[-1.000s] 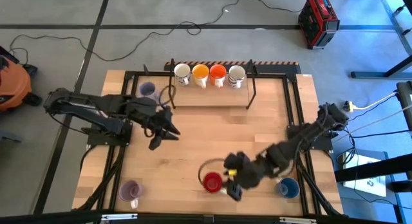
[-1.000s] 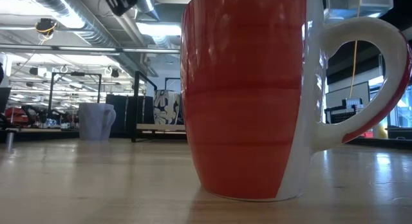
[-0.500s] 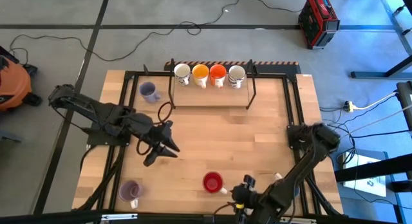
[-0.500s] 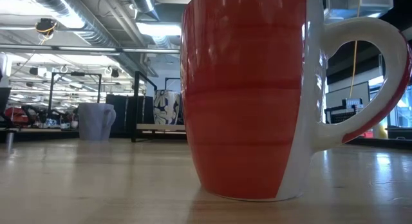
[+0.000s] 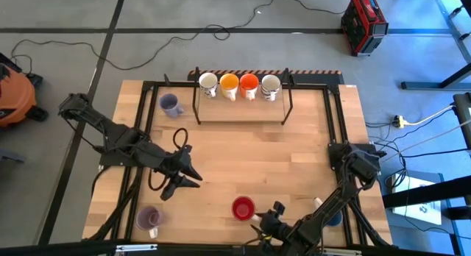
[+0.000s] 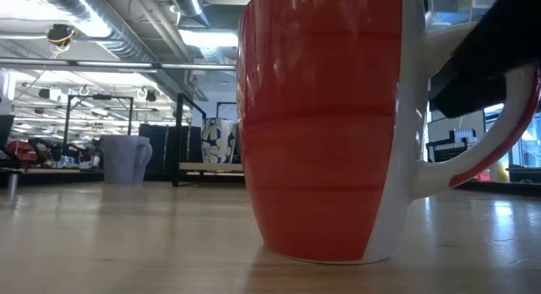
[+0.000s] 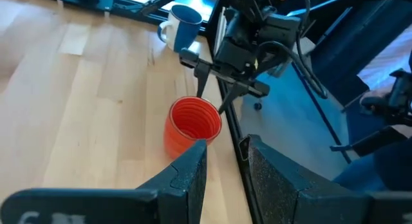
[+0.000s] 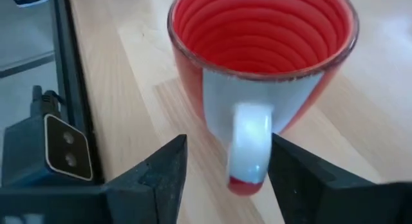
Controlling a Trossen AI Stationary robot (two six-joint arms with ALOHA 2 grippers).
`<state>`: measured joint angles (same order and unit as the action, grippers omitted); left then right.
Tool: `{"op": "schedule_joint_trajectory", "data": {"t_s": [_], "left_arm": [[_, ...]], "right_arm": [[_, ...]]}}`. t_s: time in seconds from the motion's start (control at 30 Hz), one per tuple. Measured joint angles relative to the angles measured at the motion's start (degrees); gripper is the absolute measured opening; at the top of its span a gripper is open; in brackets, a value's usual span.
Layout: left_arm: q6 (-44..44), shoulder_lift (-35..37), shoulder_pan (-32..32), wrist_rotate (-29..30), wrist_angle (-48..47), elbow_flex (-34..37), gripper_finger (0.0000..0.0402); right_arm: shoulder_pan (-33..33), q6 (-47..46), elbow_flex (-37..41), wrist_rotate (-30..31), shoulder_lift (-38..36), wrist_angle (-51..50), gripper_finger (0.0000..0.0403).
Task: Place coffee mugs
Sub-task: Put the red mug on the shelf
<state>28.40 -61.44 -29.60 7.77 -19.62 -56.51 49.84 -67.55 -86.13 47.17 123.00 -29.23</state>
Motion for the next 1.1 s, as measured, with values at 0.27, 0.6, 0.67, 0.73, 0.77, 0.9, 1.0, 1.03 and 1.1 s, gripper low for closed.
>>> {"op": "schedule_joint_trajectory", "data": {"t_s": [0.27,0.6,0.67,0.73,0.77,0.9,1.0,1.03,1.1], "left_arm": [[0.1,0.0,-0.3,1.2,0.2,0.0,0.011],[-0.4,1.0,-0.3,0.4,0.4,0.0,0.011],[-0.5,2.4,-0.3,0.3,0.4,0.0,0.011],[-0.5,3.9,-0.3,0.3,0.4,0.0,0.011],[-0.5,4.6,-0.3,0.3,0.4,0.0,0.011],[-0.4,8.2,-0.3,0.5,0.4,0.0,0.011],[-0.2,10.9,-0.1,0.5,0.3,0.0,0.011],[-0.2,11.7,0.1,0.5,0.2,0.0,0.011],[-0.2,13.2,0.7,0.5,-0.1,0.0,0.011]], "right_arm": [[-0.1,0.2,0.0,1.8,0.8,0.7,0.0067],[-0.4,-2.6,0.0,2.3,0.4,0.9,0.0037],[-0.4,-2.7,0.0,2.5,-0.5,0.5,0.0036],[-0.6,-2.7,0.0,3.6,-1.3,-0.3,0.0036],[-0.8,-2.7,0.0,3.8,-1.6,-0.9,0.0036],[-1.6,-2.7,0.0,3.8,-2.7,-2.7,0.0036],[-2.5,-2.7,0.0,4.8,-3.9,-4.2,0.0036],[-2.9,-2.7,0.0,5.4,-4.2,-4.7,0.0036],[-3.6,-2.7,0.0,6.7,-5.1,-6.1,0.0036]]}}
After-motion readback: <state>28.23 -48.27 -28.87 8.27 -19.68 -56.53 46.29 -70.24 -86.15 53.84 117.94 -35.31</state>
